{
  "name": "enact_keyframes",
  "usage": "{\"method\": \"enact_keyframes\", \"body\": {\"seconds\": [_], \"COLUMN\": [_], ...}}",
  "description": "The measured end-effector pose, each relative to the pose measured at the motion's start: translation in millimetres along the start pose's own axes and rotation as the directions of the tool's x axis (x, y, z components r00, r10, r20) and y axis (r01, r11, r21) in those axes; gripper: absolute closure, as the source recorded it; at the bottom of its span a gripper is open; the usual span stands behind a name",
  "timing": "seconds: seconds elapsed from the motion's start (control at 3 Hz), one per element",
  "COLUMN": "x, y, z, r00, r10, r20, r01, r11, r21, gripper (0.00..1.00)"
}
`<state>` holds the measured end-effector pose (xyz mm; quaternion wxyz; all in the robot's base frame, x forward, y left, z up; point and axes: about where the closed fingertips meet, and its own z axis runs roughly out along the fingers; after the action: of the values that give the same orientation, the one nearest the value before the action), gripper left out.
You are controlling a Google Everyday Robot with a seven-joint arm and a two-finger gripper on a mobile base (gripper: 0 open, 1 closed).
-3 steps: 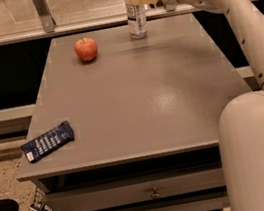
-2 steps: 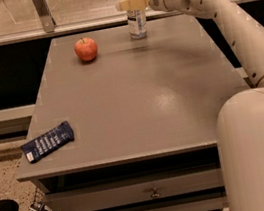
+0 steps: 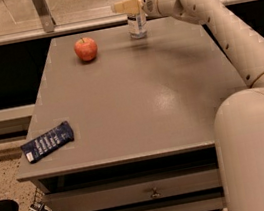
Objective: Pick blue plastic bottle
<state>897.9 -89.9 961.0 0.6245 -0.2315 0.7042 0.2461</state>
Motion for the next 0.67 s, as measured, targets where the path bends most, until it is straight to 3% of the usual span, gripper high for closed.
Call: {"method": "enact_keyframes", "body": {"seconds": [0.67], "x": [2.7], "y": [4.2], "z": [5.2], "r00": [1.0], "r10": [0.002], "r20": [-0.003], "r01": [-0.002], "r11": [1.0], "r21": [-0.008], "gripper": [0.65]}}
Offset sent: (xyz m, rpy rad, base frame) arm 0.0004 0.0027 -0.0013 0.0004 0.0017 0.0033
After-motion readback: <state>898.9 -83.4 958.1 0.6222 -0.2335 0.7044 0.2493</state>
